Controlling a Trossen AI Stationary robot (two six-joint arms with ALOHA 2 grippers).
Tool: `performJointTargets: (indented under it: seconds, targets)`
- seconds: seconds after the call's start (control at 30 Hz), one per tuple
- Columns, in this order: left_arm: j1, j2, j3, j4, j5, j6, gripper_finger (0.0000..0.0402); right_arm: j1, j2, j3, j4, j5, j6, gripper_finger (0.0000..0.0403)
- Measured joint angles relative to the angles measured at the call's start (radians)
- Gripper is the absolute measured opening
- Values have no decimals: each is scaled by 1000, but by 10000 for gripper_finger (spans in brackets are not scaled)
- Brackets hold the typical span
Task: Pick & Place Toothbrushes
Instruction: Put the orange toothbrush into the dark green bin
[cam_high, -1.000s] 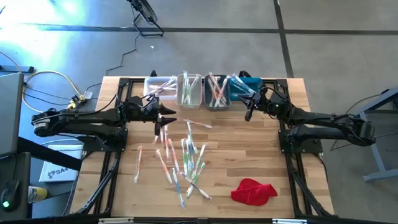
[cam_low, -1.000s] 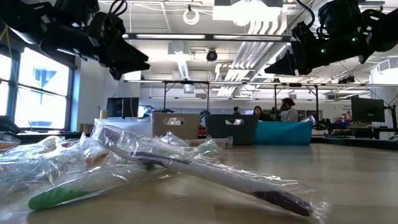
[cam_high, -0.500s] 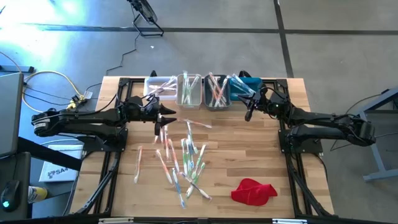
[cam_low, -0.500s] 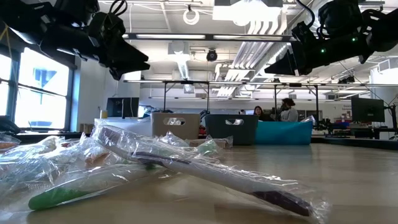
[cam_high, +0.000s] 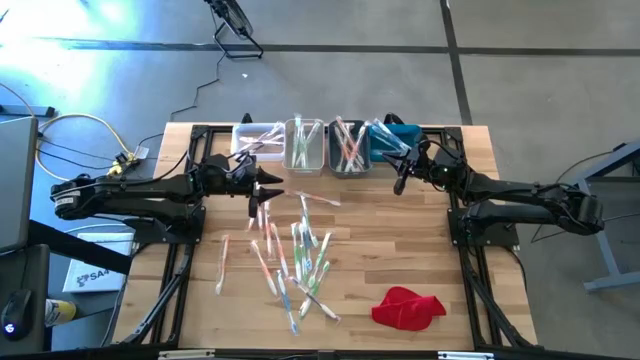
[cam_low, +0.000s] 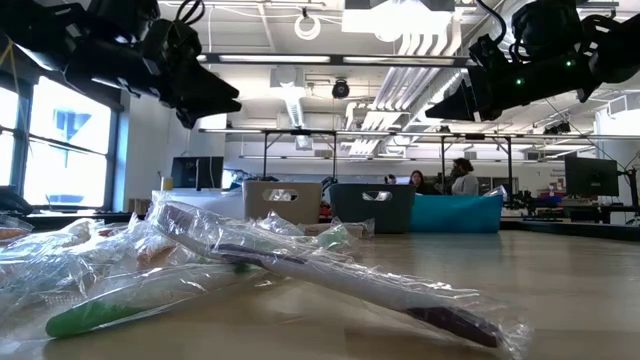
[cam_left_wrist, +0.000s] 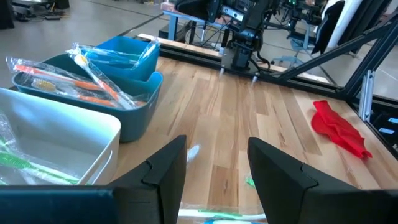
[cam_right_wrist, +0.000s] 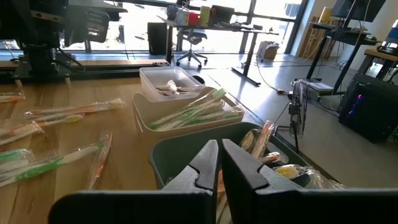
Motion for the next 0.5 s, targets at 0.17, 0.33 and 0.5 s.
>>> performJointTargets:
  seconds: [0.17,0.33,0.5]
  targets:
    - [0,0,0,-1,0,0,168,0,0,0,0,0,0,12]
    - [0,0,0,-5,0,2,168,0,0,0,0,0,0,12]
    - [0,0,1,-5,0,4,168,0,0,0,0,0,0,12]
